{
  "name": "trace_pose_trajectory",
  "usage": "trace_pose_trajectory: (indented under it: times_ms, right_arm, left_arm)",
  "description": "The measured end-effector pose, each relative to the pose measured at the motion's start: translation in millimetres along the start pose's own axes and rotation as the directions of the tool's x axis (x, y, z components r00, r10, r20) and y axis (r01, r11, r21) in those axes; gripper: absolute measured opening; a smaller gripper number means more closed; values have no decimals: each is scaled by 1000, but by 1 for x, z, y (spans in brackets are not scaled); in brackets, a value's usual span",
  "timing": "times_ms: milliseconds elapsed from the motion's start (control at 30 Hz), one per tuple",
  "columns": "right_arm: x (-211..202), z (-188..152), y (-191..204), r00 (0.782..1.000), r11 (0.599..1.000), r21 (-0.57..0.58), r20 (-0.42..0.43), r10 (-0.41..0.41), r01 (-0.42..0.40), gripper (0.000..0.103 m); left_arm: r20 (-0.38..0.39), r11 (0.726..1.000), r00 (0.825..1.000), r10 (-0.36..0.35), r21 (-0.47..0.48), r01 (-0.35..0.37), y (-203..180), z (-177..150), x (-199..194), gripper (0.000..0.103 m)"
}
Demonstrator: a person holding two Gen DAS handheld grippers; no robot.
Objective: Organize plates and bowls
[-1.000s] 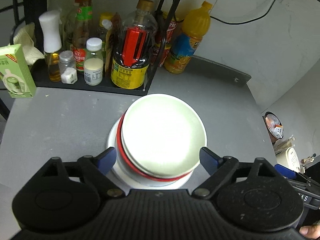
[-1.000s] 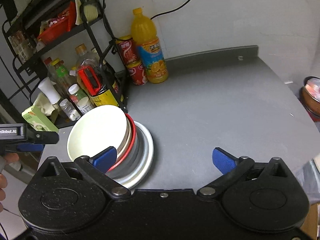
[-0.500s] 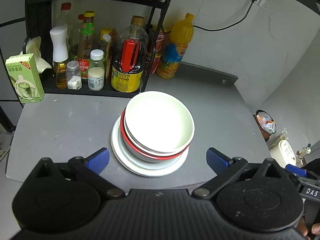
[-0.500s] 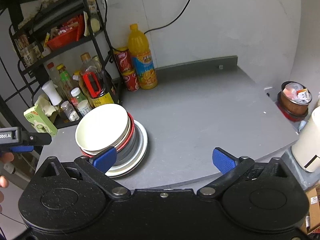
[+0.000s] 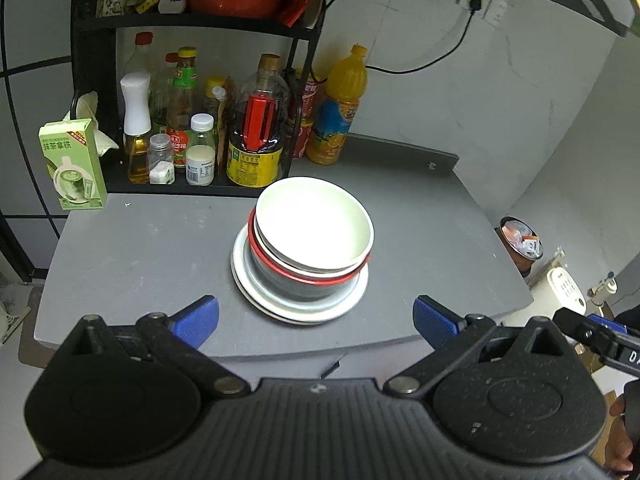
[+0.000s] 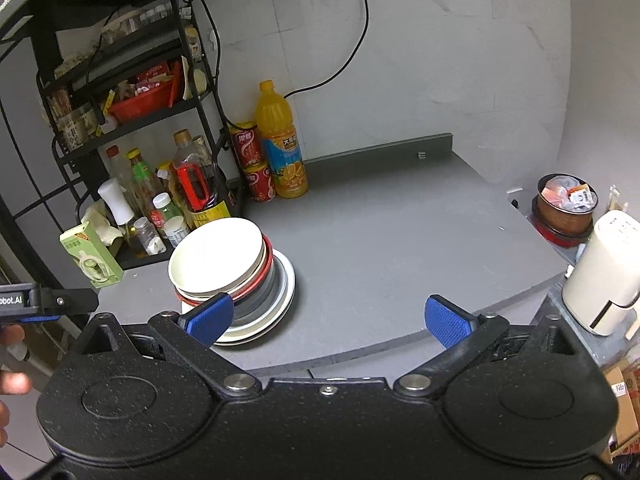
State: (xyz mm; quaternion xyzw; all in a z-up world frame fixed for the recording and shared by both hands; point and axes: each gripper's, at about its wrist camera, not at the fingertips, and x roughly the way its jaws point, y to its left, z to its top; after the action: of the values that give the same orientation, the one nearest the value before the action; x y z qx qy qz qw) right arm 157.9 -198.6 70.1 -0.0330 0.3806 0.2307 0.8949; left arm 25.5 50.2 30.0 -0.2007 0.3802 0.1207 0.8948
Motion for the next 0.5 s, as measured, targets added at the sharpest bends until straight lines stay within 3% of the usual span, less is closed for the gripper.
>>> trace_pose_trajectory:
  times_ms: [500]
  right_arm:
    - [-47,-20,4,998,1000,-8,66,0,1,103]
  left_arm:
    - [53,998,998,-45,47,42,-22,-27,-51,102]
